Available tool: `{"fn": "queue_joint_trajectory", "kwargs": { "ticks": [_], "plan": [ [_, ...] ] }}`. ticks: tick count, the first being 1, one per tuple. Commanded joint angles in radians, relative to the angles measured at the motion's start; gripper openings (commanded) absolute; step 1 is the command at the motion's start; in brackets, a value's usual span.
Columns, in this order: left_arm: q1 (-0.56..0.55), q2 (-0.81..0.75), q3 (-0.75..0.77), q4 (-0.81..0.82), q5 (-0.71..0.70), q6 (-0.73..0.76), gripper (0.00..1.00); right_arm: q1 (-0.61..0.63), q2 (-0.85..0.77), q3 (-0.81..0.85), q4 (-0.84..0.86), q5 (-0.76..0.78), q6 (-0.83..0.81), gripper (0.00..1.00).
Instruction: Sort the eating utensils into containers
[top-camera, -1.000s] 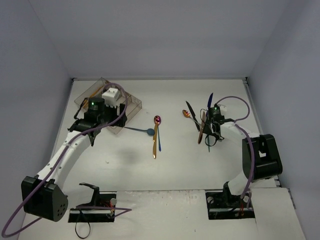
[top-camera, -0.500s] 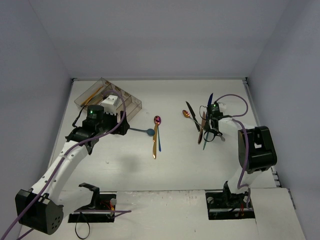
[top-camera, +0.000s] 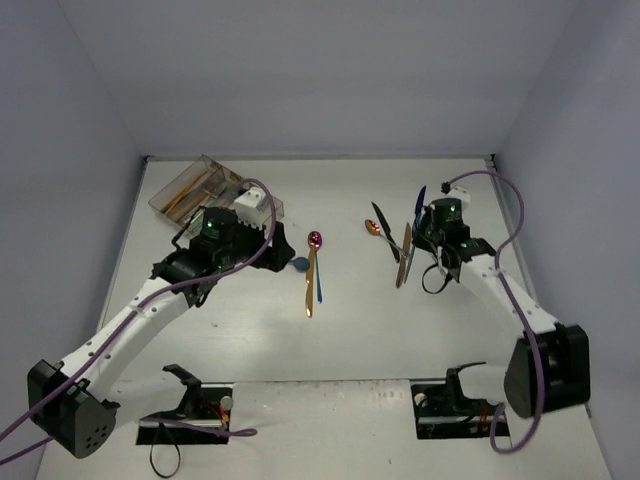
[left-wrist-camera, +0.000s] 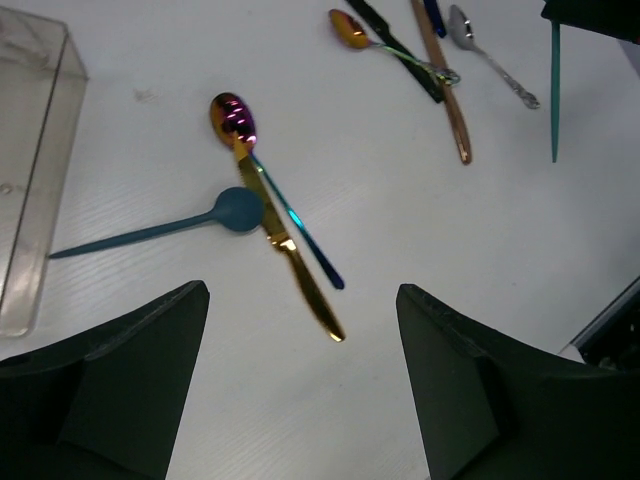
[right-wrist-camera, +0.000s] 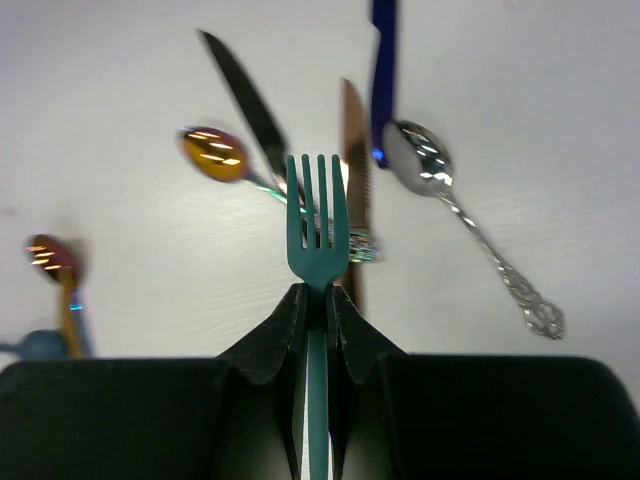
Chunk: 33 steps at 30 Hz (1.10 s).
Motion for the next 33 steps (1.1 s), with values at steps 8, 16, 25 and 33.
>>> {"fn": "queue_joint_trajectory", "kwargs": {
  "ticks": [8,16,25,33],
  "plan": [
    [-0.293,0.212,0.205,0.311,-0.105,-0.117,0.73,0.211,-0.248,-0.041,0.156,-0.091,0.253,0.00],
    [-0.387,0.375,0.321,0.298,-0.145,-0.099,0.73,0.223,-0.314,-0.059,0.181,-0.110,0.263,0.00],
    [-0.426,0.494,0.431,0.216,-0.152,-0.092,0.64,0.226,-0.323,-0.078,0.189,-0.125,0.267,0.00],
    [-0.427,0.509,0.433,0.183,-0.208,-0.078,0.01,0.224,-0.320,-0.093,0.195,-0.124,0.251,0.00]
  ]
}}
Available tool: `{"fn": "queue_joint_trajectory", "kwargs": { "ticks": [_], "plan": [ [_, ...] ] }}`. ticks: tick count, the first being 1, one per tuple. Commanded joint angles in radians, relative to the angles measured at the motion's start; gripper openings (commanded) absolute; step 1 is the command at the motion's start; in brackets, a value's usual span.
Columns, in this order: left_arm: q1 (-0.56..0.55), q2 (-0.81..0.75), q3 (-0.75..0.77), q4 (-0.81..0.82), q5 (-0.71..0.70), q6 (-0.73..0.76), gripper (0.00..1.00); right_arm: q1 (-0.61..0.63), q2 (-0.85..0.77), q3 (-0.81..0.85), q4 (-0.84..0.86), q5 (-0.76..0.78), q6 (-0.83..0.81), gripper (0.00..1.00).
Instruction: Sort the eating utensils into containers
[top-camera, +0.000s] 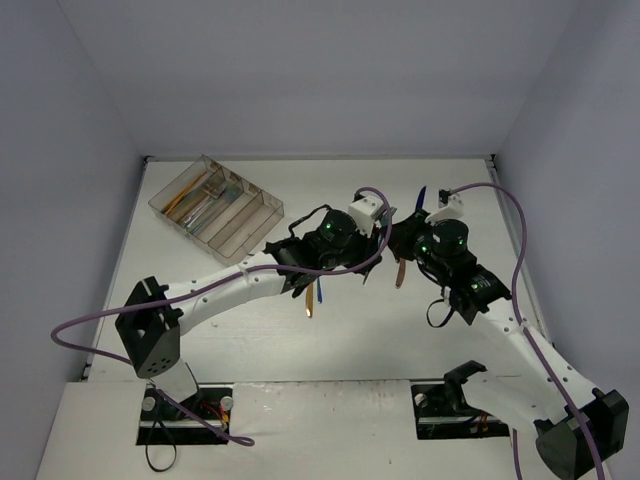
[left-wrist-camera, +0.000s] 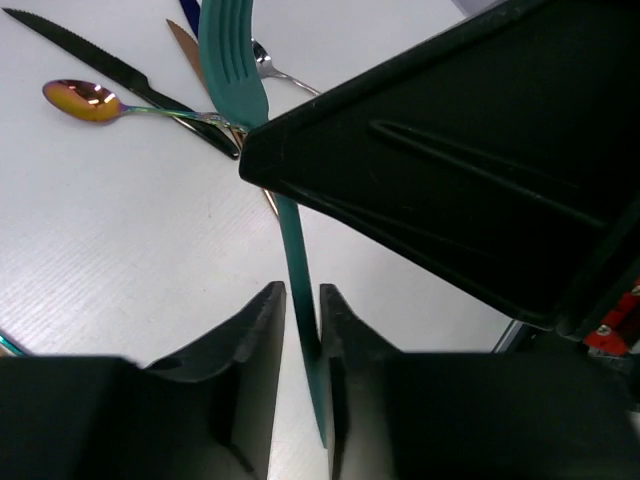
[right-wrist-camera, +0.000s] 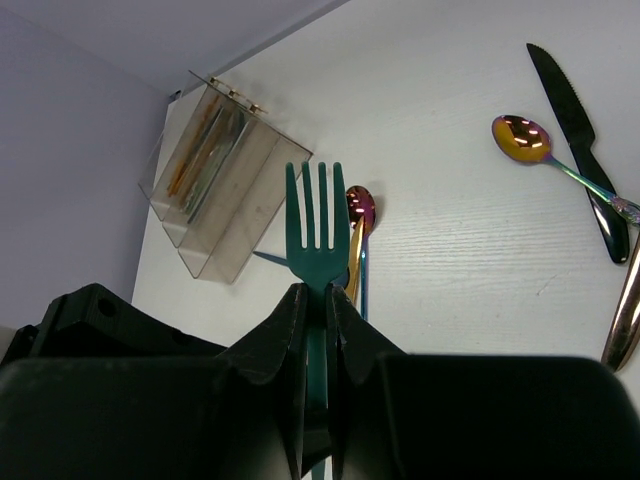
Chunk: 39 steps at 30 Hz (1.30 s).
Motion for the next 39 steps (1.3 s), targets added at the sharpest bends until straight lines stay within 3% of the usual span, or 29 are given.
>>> {"fn": "queue_joint_trajectory", "kwargs": {
  "ticks": [1,3,9,12,18,20,25,29,39],
  "plan": [
    [-0.004,-0.030,0.049,-0.003,-0.065,0.017,0.00,0.006,-0.010,-0.008,0.079,-0.006,-0.012,0.01],
    [-0.002,-0.040,0.038,-0.017,-0.083,0.031,0.00,0.006,-0.007,-0.011,0.077,-0.002,-0.018,0.05],
    [0.043,-0.088,-0.009,-0.091,-0.159,0.087,0.00,0.002,0.001,-0.009,0.073,0.016,-0.067,0.48],
    [0.137,-0.119,-0.050,-0.122,-0.141,0.127,0.00,-0.005,0.007,-0.001,0.069,0.019,-0.098,0.56],
    [0.386,-0.211,-0.094,-0.196,-0.137,0.383,0.00,-0.037,0.012,-0.001,0.024,0.046,-0.148,0.57],
    [0.477,-0.211,-0.079,-0.233,-0.146,0.547,0.00,-0.061,0.012,-0.012,0.012,0.044,-0.161,0.57],
    [0.710,-0.136,-0.003,-0.250,-0.108,0.797,0.00,-0.139,0.024,-0.037,0.002,-0.013,-0.178,0.57],
    [0.873,0.003,0.122,-0.265,0.040,0.891,0.00,-0.172,0.051,-0.045,0.001,-0.051,-0.194,0.57],
    [1.022,0.329,0.366,-0.358,0.121,1.068,0.00,-0.188,0.094,-0.045,-0.009,-0.071,-0.216,0.57]
  ]
}}
